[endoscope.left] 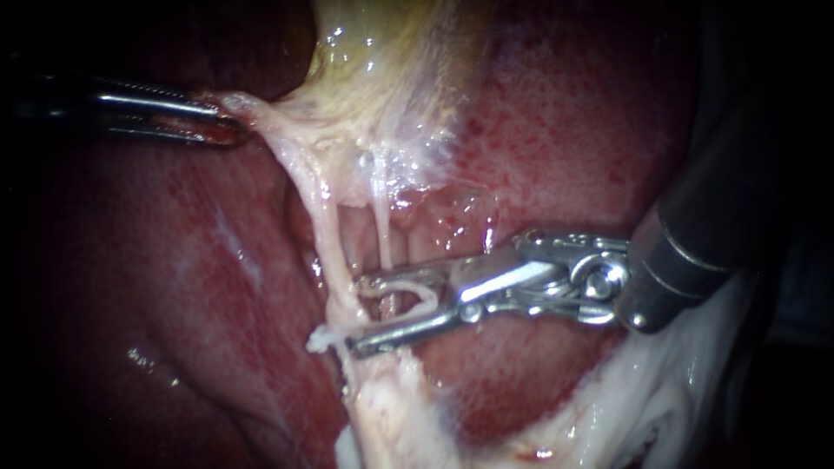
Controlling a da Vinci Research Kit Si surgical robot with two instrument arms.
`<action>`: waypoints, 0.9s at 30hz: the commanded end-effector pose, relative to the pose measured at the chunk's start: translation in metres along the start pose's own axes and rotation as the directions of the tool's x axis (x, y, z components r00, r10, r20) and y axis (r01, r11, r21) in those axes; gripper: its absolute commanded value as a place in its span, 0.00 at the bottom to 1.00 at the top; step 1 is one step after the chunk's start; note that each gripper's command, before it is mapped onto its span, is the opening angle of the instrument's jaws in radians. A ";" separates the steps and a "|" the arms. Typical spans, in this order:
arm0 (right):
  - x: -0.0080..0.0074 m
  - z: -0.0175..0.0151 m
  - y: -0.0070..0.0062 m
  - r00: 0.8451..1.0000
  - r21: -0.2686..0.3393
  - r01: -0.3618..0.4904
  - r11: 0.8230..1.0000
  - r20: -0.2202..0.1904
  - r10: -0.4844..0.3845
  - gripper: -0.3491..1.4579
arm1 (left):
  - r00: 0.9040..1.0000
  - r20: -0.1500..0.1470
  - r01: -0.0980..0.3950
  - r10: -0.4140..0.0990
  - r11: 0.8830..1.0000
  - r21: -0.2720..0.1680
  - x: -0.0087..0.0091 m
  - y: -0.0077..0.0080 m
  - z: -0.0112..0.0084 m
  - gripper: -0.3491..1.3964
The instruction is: Clipping second clip left tube
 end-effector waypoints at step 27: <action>0.0022 0.0054 -0.0018 0.997 0.063 -0.029 0.998 -0.064 0.033 0.47 | 1.000 0.000 0.000 0.000 1.000 0.001 0.0000 0.0000 0.0001 0.00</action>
